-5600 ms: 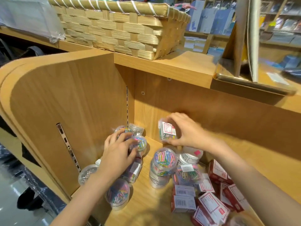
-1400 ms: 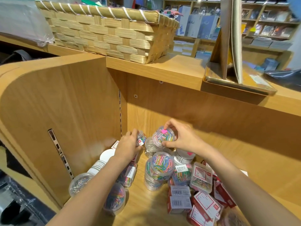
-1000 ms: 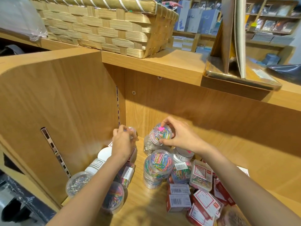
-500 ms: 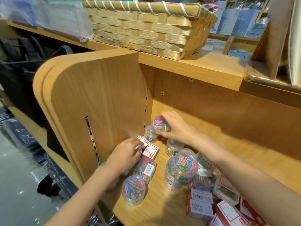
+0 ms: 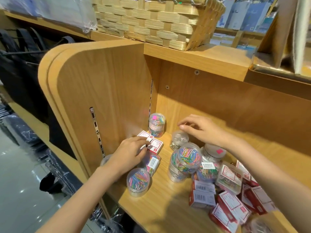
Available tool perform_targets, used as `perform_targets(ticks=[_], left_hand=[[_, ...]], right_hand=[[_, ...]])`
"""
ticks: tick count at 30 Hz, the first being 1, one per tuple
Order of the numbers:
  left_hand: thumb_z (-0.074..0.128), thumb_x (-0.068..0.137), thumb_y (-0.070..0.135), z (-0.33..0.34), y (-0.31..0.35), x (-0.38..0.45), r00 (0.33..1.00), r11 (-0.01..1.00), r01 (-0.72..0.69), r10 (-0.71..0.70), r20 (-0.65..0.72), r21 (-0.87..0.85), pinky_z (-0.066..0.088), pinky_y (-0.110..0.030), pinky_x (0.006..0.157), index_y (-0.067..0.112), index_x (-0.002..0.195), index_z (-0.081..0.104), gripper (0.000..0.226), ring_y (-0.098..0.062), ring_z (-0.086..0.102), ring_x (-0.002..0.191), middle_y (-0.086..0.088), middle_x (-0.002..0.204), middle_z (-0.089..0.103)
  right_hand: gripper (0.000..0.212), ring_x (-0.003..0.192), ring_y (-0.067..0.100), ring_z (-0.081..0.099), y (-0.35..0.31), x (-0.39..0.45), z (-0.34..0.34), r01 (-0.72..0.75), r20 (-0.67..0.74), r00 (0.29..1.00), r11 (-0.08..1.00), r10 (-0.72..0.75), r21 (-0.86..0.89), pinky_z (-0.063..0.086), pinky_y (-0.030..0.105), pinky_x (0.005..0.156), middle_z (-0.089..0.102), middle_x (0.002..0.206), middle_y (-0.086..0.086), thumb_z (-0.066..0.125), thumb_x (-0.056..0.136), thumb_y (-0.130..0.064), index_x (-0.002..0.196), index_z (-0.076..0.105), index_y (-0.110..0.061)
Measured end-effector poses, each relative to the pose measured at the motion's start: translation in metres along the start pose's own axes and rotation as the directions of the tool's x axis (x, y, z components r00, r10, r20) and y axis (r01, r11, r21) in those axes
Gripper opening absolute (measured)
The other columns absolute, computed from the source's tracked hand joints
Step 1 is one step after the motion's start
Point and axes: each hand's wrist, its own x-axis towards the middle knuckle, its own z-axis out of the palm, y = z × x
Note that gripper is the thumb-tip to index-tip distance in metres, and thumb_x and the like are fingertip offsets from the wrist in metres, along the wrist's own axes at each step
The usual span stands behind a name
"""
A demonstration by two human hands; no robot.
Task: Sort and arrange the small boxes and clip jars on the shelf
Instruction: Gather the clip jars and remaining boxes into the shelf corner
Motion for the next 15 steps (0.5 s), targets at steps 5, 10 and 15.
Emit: perform_targets(ticks=[5, 10, 15], left_hand=[[0.037, 0.081, 0.035, 0.007, -0.001, -0.002, 1.0, 1.0, 0.015, -0.015, 0.007, 0.017, 0.038, -0.036, 0.097, 0.018, 0.111, 0.066, 0.045, -0.017, 0.054, 0.114, 0.003, 0.12, 0.062], [0.041, 0.086, 0.032, 0.009, -0.005, -0.006, 0.998, 0.995, 0.022, -0.027, 0.054, 0.094, 0.028, -0.035, 0.1, 0.022, 0.113, 0.065, 0.037, -0.015, 0.047, 0.122, 0.007, 0.128, 0.057], [0.05, 0.089, 0.019, 0.006, -0.005, -0.003, 0.998, 0.997, 0.007, -0.012, 0.06, 0.073, 0.032, -0.033, 0.099, 0.02, 0.11, 0.067, 0.027, -0.015, 0.048, 0.119, 0.004, 0.126, 0.058]], right_hand=[[0.052, 0.103, -0.005, 0.052, -0.016, -0.058, -0.005, -0.074, 0.142, 0.989, 0.975, 0.044, 0.21, 0.04, 0.008, 0.088, 0.051, 0.119, -0.021, 0.07, 0.07, -0.058, 0.113, 0.043, -0.046], [0.059, 0.097, -0.007, 0.04, -0.019, -0.076, 0.034, -0.055, 0.008, 0.998, 0.995, 0.055, 0.083, 0.03, 0.0, 0.08, 0.047, 0.111, -0.011, 0.079, 0.07, -0.03, 0.116, 0.042, -0.026], [0.057, 0.088, 0.006, 0.044, -0.024, -0.073, 0.051, -0.138, -0.1, 0.983, 0.98, 0.152, 0.141, 0.031, 0.002, 0.073, 0.046, 0.106, -0.009, 0.079, 0.069, -0.024, 0.102, 0.032, -0.034]])
